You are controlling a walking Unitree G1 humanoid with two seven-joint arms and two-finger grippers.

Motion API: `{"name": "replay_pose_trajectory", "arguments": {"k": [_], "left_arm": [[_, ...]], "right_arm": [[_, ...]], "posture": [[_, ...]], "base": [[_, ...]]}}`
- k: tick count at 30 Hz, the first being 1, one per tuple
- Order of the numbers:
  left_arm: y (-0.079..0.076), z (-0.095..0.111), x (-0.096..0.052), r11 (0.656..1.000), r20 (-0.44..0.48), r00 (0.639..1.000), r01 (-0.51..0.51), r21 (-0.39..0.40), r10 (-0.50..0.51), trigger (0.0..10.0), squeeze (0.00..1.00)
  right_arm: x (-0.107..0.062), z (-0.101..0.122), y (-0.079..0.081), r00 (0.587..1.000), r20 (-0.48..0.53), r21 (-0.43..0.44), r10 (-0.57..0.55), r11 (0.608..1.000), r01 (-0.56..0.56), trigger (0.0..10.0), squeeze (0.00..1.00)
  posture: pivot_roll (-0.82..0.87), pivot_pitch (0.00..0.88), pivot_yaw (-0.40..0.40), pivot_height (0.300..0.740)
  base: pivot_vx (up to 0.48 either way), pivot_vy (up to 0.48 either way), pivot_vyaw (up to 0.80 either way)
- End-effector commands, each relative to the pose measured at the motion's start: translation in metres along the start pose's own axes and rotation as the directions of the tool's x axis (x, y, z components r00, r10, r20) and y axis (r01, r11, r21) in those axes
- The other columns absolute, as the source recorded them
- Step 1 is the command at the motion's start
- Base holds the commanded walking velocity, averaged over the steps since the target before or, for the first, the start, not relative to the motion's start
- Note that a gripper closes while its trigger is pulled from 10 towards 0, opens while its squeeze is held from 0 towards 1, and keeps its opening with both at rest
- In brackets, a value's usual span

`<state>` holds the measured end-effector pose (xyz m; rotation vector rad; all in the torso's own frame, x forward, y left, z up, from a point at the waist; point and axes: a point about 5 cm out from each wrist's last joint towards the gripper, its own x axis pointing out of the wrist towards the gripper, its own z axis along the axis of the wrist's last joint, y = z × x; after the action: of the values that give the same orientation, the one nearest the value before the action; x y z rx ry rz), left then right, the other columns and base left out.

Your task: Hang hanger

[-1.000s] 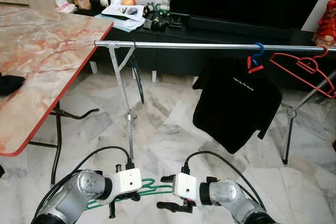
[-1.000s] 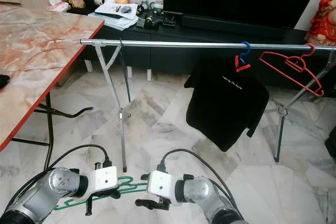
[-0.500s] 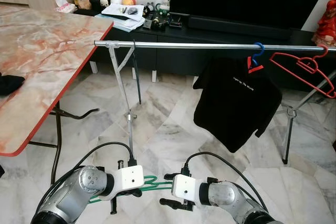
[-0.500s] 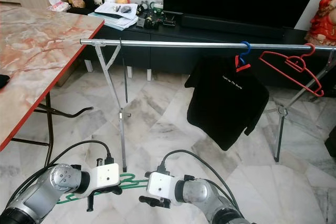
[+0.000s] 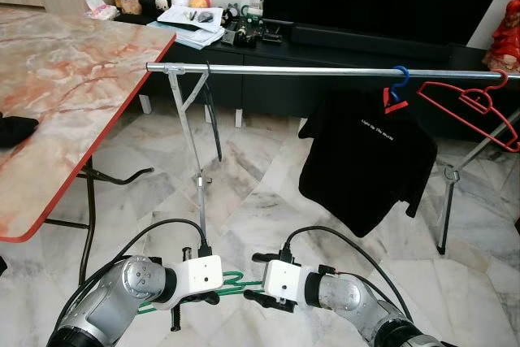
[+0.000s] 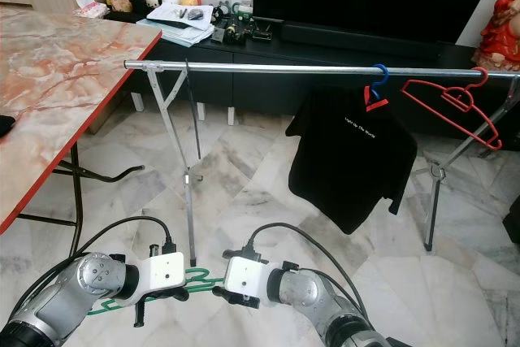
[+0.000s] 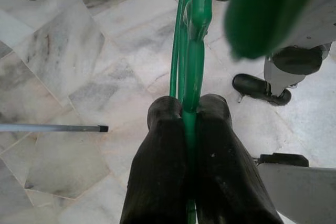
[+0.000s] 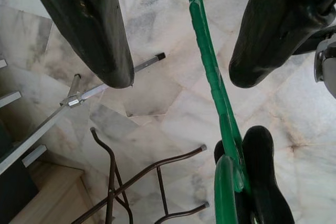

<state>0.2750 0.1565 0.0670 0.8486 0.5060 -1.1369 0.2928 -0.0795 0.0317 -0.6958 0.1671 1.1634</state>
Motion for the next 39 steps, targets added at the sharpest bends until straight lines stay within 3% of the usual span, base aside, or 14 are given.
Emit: {"name": "replay_pose_trajectory", "arguments": {"k": [1, 5, 14, 19, 20, 21, 39], "left_arm": [[-0.001, 0.002, 0.0, 0.999, -0.002, 1.0, 0.01, 0.03, -0.01, 10.0, 0.0], [0.005, 0.009, -0.002, 0.997, 0.028, 0.999, -0.028, 0.068, 0.026, 10.0, 0.0], [0.006, 0.022, -0.009, 0.992, 0.103, 0.995, -0.022, 0.121, 0.009, 10.0, 0.0], [0.005, 0.023, -0.01, 0.99, 0.101, 0.995, -0.013, 0.137, -0.001, 10.0, 0.0], [0.005, 0.023, -0.01, 0.99, 0.1, 0.995, -0.012, 0.138, -0.001, 10.0, 0.0], [0.005, 0.023, -0.01, 0.99, 0.1, 0.995, -0.012, 0.137, -0.001, 10.0, 0.0], [0.003, 0.022, -0.009, 0.988, 0.09, 0.996, -0.001, 0.151, -0.012, 10.0, 0.0]], "right_arm": [[0.0, 0.0, 0.001, 1.0, 0.003, 0.027, 0.031, 0.999, -0.031, 10.0, 0.0], [0.002, -0.002, 0.01, 0.994, 0.001, 0.05, 0.108, 0.993, -0.107, 10.0, 0.0], [0.006, -0.001, 0.014, 0.995, -0.005, 0.042, 0.101, 0.994, -0.101, 10.0, 0.0], [0.006, 0.0, 0.013, 0.994, -0.002, 0.042, 0.107, 0.993, -0.107, 10.0, 0.0], [0.006, 0.001, 0.013, 0.994, 0.0, 0.046, 0.11, 0.993, -0.11, 3.6, 0.0], [0.006, 0.001, 0.013, 0.994, 0.002, 0.047, 0.112, 0.993, -0.112, 0.0, 0.0], [0.005, 0.0, 0.012, 0.994, 0.013, 0.077, 0.109, 0.991, -0.11, 0.0, 0.0]], "posture": [[0.15, 0.099, -0.109, 0.74], [0.15, 0.099, -0.11, 0.74], [0.17, 0.095, -0.113, 0.74], [0.17, 0.095, -0.113, 0.74], [0.17, 0.095, -0.114, 0.74], [0.17, 0.095, -0.114, 0.74], [0.17, 0.085, -0.108, 0.74]], "base": [[0.0, 0.0, 0.0], [0.0, 0.0, 0.0], [0.0, 0.0, 0.0], [0.0, 0.0, 0.0], [0.0, 0.0, 0.0], [0.0, 0.0, 0.0], [0.0, 0.0, 0.0]]}}
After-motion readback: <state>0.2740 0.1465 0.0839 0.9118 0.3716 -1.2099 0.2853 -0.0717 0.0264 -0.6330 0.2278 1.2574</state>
